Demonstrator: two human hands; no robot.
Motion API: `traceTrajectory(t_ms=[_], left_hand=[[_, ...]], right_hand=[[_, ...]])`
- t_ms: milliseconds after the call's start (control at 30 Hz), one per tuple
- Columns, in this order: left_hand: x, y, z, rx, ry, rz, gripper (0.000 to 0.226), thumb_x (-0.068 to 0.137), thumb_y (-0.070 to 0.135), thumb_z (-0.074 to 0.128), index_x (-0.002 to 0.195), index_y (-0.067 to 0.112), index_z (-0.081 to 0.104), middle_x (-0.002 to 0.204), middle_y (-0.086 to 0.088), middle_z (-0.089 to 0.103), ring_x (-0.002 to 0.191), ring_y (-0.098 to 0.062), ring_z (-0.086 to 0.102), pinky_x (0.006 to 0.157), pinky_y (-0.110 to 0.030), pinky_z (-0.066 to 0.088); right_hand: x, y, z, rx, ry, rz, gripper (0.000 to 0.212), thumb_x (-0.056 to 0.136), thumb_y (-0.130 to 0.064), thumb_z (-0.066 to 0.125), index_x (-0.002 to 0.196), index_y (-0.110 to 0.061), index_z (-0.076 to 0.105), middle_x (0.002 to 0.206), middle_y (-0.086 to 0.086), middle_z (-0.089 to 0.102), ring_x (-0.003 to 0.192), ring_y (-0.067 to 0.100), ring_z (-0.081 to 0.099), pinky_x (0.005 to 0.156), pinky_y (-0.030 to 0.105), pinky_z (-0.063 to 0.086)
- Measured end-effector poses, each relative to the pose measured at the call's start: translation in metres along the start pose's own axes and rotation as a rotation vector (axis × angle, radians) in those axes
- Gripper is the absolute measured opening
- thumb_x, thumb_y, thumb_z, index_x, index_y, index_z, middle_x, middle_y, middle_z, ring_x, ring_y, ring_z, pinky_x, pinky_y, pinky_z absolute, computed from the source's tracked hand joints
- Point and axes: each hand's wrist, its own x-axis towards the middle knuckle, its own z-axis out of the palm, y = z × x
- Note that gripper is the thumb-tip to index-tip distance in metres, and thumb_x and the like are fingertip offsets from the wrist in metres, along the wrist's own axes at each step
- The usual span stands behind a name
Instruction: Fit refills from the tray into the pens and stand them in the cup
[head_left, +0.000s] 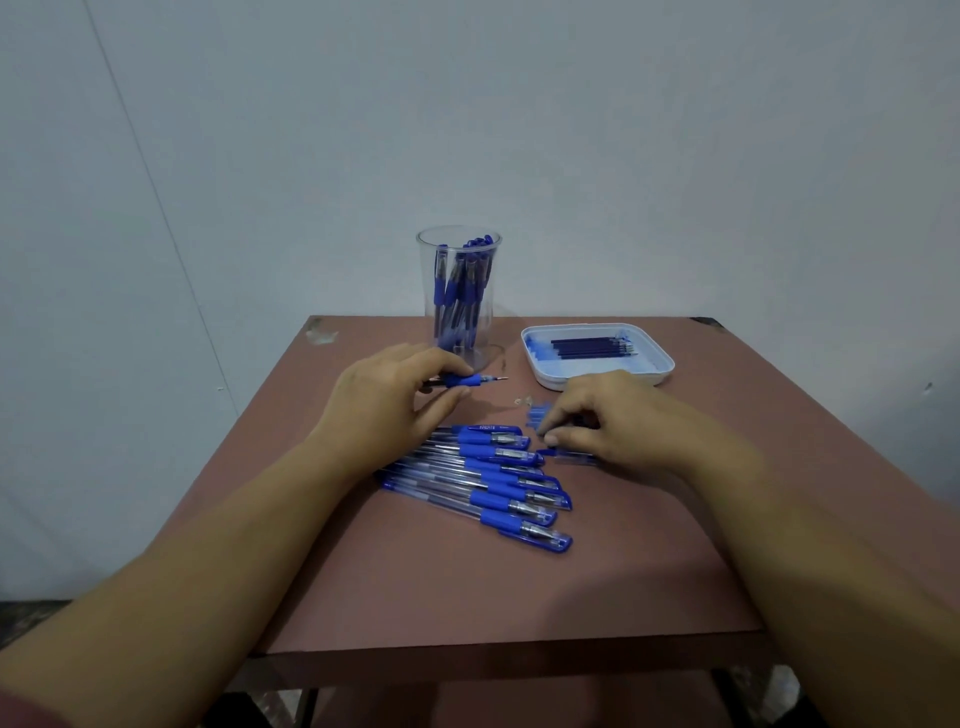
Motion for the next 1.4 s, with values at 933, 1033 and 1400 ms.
traceTrajectory(t_ms=[933,1033,1400], left_hand=[[0.003,0.007,0.000,-0.095,0.025,-0.060,0.025,0.088,0.040,0.063,0.106,0.024,0.071,0.093,0.011,0.070,0.079,0.004,0.054,0.072,-0.017,0.049],[0.003,0.008,0.000,-0.097,0.006,-0.053,0.025,0.089,0.040,0.063,0.106,0.024,0.071,0.093,0.011,0.070,0.079,0.002,0.056,0.072,-0.017,0.049],[0.003,0.012,0.001,-0.103,-0.011,-0.018,0.029,0.089,0.045,0.057,0.103,0.024,0.071,0.091,0.013,0.069,0.076,0.005,0.052,0.070,-0.011,0.043]], right_hand=[[0.015,-0.020,0.019,0.430,0.551,-0.157,0.022,0.089,-0.014,0.069,0.090,-0.036,0.065,0.088,-0.016,0.069,0.085,0.003,0.063,0.077,0.013,0.049],[0.015,-0.021,0.022,0.431,0.520,-0.155,0.018,0.089,-0.013,0.069,0.091,-0.031,0.067,0.087,-0.015,0.069,0.084,0.001,0.063,0.075,0.011,0.048],[0.020,-0.019,0.030,0.285,0.471,-0.221,0.018,0.087,-0.014,0.072,0.100,-0.025,0.068,0.089,-0.009,0.068,0.084,0.005,0.062,0.074,0.015,0.050]])
